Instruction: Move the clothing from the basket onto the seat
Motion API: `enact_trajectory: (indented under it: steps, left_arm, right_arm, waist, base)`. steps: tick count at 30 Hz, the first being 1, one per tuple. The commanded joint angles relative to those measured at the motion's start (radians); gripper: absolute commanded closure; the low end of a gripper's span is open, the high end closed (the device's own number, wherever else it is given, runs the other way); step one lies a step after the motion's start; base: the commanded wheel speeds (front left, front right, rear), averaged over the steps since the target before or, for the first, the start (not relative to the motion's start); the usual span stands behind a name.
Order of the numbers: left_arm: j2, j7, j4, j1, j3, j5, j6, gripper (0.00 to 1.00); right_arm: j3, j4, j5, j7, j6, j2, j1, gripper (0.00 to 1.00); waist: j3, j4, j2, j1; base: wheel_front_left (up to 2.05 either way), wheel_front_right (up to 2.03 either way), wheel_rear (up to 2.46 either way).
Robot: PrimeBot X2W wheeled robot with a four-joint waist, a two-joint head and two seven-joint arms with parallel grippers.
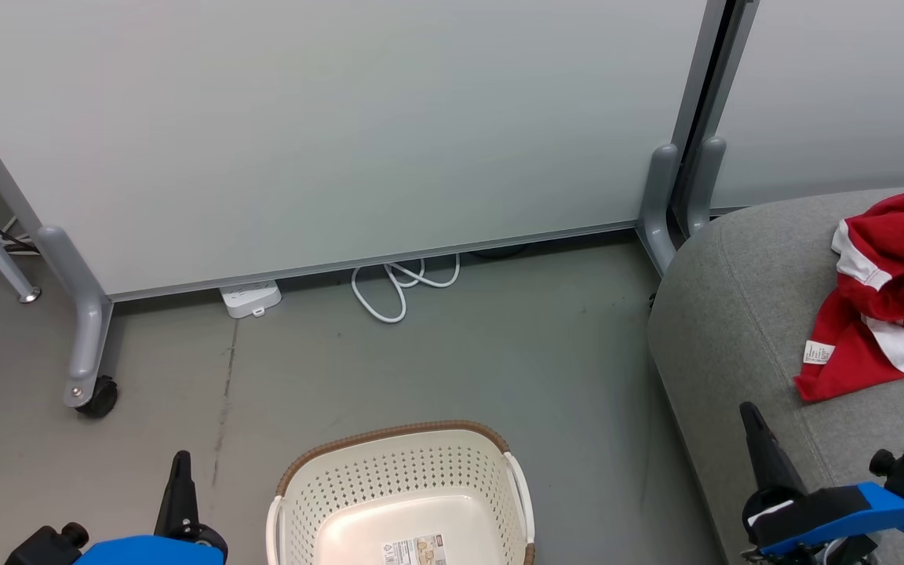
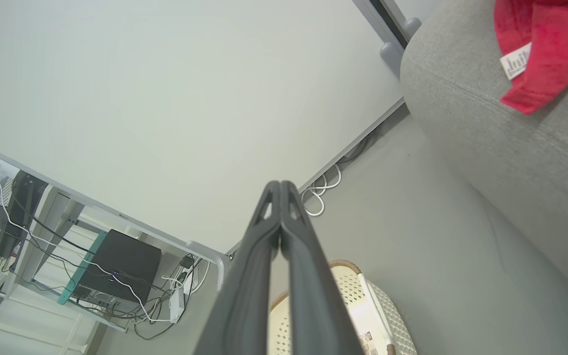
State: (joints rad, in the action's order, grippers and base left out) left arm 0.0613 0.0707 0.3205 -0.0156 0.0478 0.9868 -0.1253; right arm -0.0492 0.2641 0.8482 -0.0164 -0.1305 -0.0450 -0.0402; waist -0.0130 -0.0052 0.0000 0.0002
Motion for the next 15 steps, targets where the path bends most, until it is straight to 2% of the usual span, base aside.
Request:
enact_trajectory:
  steps: [1,15]
  left_arm:
    - [0.004,-0.006,-0.016,0.031,0.005,0.022,-0.004,1.0]
    - [0.0,-0.048,-0.031,0.055,0.021,0.161,-0.005,1.0]
  right_arm:
    - [-0.005,-0.015,0.025,-0.003,0.0,-0.004,-0.028,1.0]
    - [-0.019,-0.017,0.197,-0.025,0.0,-0.005,-0.039,1.0]
  waist:
    - [0.0,0.0,0.0,-0.0001]
    - [0.003,0.001,0.0,-0.0001]
  base:
    - [0.0,0.0,0.0]
    - [0.0,0.0,0.0]
